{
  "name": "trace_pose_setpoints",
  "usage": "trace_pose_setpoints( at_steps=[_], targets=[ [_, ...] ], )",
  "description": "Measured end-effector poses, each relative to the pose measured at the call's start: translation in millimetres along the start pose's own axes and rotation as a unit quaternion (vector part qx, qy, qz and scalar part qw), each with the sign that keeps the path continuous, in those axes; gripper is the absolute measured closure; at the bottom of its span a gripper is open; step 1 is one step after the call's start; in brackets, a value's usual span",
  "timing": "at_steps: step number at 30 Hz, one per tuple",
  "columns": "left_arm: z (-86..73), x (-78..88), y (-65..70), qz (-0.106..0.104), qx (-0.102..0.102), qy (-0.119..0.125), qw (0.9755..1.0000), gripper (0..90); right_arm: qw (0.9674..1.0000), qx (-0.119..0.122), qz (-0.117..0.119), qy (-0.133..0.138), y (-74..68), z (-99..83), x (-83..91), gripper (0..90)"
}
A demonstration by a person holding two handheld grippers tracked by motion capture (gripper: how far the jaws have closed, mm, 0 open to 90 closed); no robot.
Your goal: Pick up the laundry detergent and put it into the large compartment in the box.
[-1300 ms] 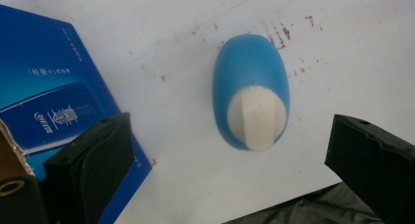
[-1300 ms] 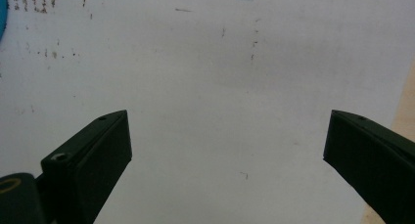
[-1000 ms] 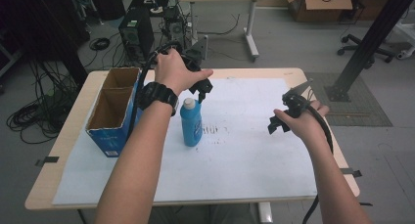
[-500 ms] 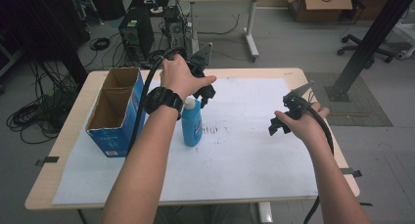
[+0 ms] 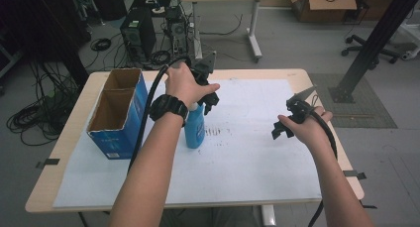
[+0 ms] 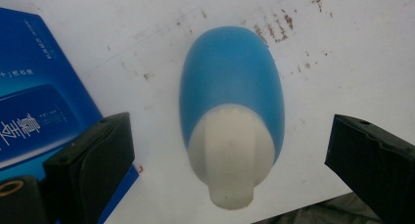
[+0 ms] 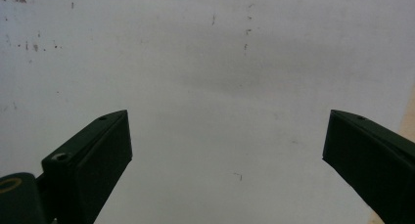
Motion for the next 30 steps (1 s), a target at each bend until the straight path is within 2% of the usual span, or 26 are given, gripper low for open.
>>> trace_pose_setpoints(
  at_steps=[21,30],
  targets=[
    [-1.8,-26.4,1.1,0.0,0.007,-0.012,0.9999,4.5,1.0,-0.001,0.004,-0.001,3.0,-2.2,-8.0,4.5],
    [-2.5,-31.0,2.4,-0.002,0.008,-0.013,0.9999,4.5,1.0,-0.002,0.004,-0.002,5.7,-5.1,-9.5,4.5]
  ],
)
Point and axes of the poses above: each handheld gripper's, and its own axes: x roughly backward along the jaws, z roughly out of its top, y roughly to its right, the point moved 1 cm from there along -x, roughly forward along the jaws, and after that the axes turned 12 degrees about x, right-handed, at the moved point
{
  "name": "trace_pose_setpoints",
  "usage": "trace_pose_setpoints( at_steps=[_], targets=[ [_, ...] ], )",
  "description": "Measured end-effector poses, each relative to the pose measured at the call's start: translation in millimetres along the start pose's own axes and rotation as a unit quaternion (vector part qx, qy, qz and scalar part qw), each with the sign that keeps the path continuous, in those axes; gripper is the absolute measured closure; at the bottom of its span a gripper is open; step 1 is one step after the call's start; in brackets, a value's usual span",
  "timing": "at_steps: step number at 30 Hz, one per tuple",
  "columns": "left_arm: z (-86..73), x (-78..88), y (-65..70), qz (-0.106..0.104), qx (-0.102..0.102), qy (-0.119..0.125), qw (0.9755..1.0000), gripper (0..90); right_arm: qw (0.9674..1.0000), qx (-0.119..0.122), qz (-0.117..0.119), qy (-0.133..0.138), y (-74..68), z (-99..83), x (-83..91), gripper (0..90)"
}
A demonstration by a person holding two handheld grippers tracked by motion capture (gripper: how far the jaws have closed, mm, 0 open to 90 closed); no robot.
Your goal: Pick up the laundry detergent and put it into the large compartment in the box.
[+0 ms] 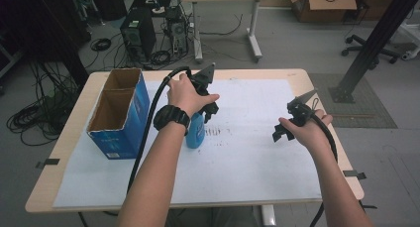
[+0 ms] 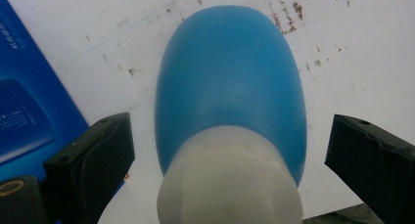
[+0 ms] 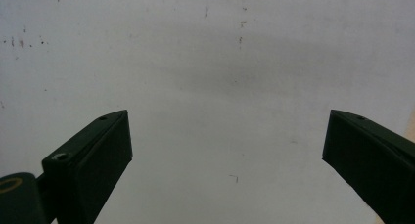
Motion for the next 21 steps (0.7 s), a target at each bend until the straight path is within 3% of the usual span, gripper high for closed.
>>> trace_pose_setpoints(
  at_steps=[21],
  targets=[
    [-0.6,-3.6,0.2,-0.001,0.004,0.001,1.0,4.5,1.0,-0.003,0.005,0.001,3.4,-3.8,-1.7,4.6]
  ],
)
Point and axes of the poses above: each handheld gripper's, and its own axes: x roughly backward along the jaws, z roughly out of its top, y roughly to its right, the point moved 1 cm from there along -x, roughly forward along the jaws, and after that the axes turned 12 degrees about x, right-handed, at the moved point
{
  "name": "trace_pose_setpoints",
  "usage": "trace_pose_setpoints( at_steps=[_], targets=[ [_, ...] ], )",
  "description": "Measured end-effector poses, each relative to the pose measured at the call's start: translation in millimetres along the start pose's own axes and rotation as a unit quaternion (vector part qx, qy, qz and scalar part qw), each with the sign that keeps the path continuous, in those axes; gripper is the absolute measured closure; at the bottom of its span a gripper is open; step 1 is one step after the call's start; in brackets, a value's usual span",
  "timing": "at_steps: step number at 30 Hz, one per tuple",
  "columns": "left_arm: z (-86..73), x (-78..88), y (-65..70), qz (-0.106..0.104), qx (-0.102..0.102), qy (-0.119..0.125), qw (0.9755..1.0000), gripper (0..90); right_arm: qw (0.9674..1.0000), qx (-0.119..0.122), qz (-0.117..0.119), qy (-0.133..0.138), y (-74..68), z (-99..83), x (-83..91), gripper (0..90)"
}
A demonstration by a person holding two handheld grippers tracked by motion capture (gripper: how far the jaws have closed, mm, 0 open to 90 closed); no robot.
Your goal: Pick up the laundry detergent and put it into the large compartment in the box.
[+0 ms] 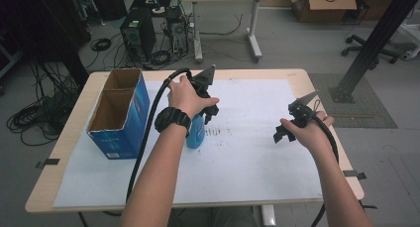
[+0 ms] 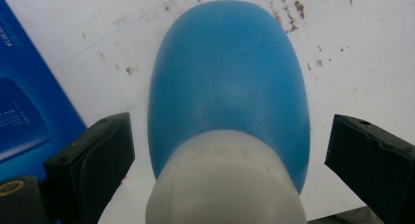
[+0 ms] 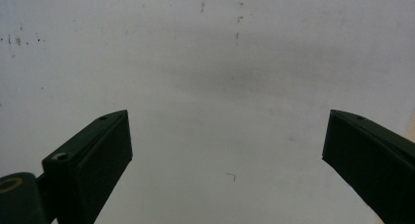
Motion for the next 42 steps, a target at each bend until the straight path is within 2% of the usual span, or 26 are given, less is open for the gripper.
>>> trace_pose_setpoints(
  at_steps=[9,15,20,31,42],
  targets=[
    [1.1,-1.6,0.1,0.005,0.0,0.0,1.0,5.3,1.0,0.002,0.001,0.0,1.2,-1.0,-1.9,4.6],
    [1.9,-1.5,0.0,0.006,0.004,0.005,1.0,9.9,1.0,0.001,0.0,0.0,2.2,-1.8,-2.1,4.6],
    [2.3,-2.2,1.5,0.004,-0.001,0.002,1.0,14.9,1.0,0.0,0.0,0.0,3.1,-2.8,-1.9,4.6],
    [3.8,-3.4,2.7,-0.002,-0.002,-0.003,1.0,20.6,1.0,-0.001,0.001,-0.002,4.1,-3.9,-2.5,4.5],
    [4.0,-3.2,1.8,0.001,-0.001,-0.004,1.0,27.0,1.0,0.005,0.001,-0.001,2.3,-3.1,-4.0,4.6]
  ],
)
Point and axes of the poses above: each handheld gripper's, and its own axes: x roughly backward along the jaws, z roughly out of its top, y roughly to its right, the point moved 1 cm from there along -x, roughly forward along the jaws, and after that the axes turned 12 degrees about x, right-handed, at the moved point
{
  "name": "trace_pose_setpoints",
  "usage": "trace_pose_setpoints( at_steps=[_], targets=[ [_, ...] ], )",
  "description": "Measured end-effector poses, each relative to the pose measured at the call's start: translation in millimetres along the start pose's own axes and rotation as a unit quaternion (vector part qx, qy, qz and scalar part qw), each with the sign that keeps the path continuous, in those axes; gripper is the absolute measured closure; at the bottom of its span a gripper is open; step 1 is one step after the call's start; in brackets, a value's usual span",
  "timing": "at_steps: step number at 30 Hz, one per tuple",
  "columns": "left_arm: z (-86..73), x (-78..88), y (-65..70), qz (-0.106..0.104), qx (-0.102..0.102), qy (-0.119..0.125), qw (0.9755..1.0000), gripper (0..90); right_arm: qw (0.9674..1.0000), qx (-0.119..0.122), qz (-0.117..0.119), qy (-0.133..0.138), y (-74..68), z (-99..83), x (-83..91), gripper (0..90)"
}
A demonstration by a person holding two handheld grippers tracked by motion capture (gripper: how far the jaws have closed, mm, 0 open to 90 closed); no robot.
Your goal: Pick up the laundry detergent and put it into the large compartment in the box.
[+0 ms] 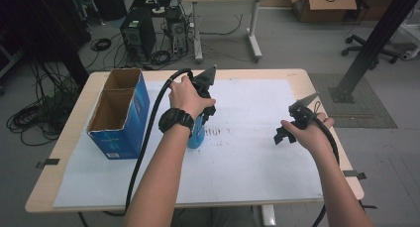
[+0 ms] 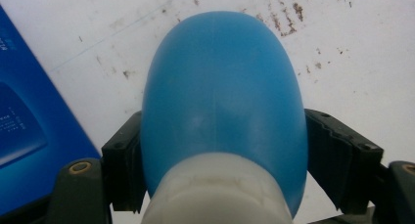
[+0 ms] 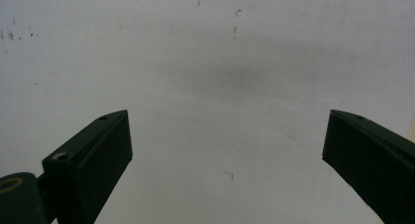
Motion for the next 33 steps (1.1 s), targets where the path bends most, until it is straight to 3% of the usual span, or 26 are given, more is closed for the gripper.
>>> trace_pose_setpoints(
  at_steps=[14,33],
  targets=[
    [0.5,2.3,-4.6,-0.002,0.003,0.0,1.0,36.3,1.0,-0.001,0.0,-0.001,-0.8,0.5,1.1,4.5],
    [1.4,3.1,-6.0,-0.005,0.006,-0.004,1.0,37.1,1.0,0.0,0.002,0.001,-1.8,0.7,5.5,4.5]
  ],
)
Point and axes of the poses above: each handheld gripper's, and its own axes: x roughly backward along the jaws, z roughly out of its top, y roughly to its right, the point moved 1 cm from there along -x, roughly forward along the jaws, and after that the axes turned 12 degrees about x, right-handed, at the moved point
